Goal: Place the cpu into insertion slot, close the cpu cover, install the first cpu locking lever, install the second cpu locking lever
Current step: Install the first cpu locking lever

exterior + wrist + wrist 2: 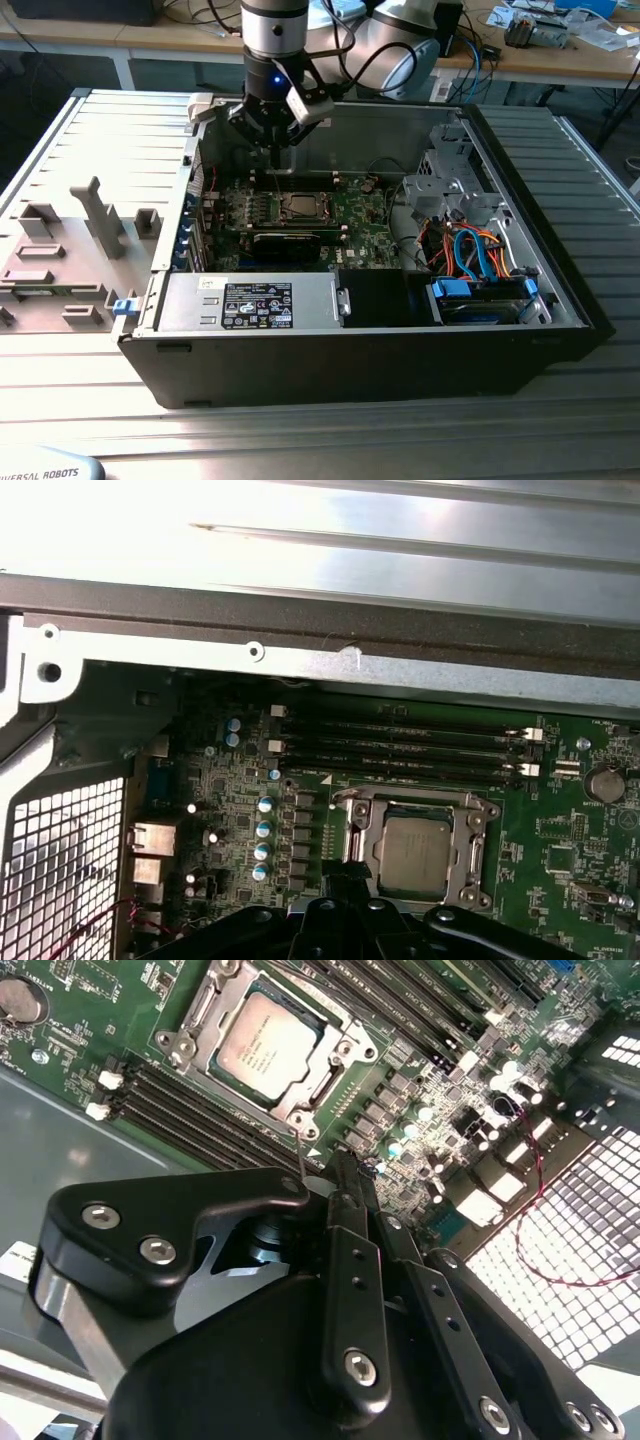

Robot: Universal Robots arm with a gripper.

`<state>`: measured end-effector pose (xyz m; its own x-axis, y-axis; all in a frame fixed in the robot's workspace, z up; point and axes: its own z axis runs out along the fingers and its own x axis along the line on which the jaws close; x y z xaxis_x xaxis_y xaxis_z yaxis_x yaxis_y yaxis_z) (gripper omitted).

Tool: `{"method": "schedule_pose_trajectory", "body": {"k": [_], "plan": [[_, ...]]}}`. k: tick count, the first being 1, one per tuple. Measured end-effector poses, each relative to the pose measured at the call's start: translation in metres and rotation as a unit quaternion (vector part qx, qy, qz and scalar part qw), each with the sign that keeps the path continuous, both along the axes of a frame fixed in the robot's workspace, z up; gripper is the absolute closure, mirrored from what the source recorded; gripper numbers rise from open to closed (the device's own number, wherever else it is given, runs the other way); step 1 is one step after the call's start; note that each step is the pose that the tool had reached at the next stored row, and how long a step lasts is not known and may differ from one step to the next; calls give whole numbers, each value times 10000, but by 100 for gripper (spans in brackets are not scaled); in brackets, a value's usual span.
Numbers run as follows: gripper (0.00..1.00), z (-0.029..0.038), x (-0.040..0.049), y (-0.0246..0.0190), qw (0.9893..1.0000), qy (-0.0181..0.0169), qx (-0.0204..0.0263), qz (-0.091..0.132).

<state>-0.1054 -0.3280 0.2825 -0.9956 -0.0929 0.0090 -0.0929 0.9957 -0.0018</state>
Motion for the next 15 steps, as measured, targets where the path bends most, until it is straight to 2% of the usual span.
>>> {"method": "schedule_pose_trajectory", "body": {"k": [15], "plan": [[89, -22, -48, 0, 10000, 0, 0, 0]]}}
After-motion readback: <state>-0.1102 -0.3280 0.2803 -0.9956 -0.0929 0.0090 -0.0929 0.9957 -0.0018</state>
